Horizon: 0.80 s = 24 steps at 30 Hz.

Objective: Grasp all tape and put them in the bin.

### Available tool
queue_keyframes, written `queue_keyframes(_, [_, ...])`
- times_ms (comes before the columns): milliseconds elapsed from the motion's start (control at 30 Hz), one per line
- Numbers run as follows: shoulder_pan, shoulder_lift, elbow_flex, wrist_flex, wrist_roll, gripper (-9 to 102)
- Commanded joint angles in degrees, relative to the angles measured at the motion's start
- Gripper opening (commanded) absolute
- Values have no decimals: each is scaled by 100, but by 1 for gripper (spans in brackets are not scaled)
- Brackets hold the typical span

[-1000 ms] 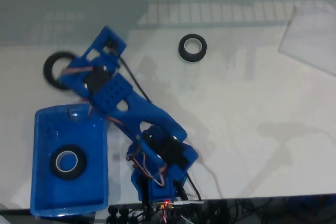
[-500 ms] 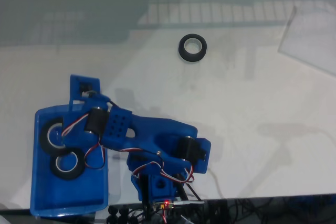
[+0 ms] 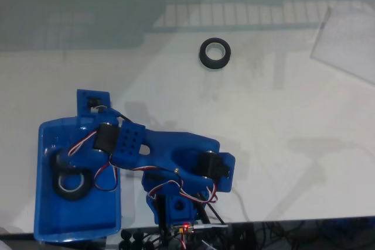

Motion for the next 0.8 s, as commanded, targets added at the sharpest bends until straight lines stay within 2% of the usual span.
queue_keyframes(0, [237, 114, -44, -105, 44, 28])
queue_keyframes(167, [835, 281, -35, -237, -53, 28])
queue_keyframes(300, [1731, 439, -44, -527, -62, 29])
queue_keyframes(400, [2654, 483, -53, -809, 70, 30])
queue_keyframes(600, [4852, 97, -158, -1986, 905, 27])
queue_keyframes(767, [6416, -571, -650, -2188, 1644, 27])
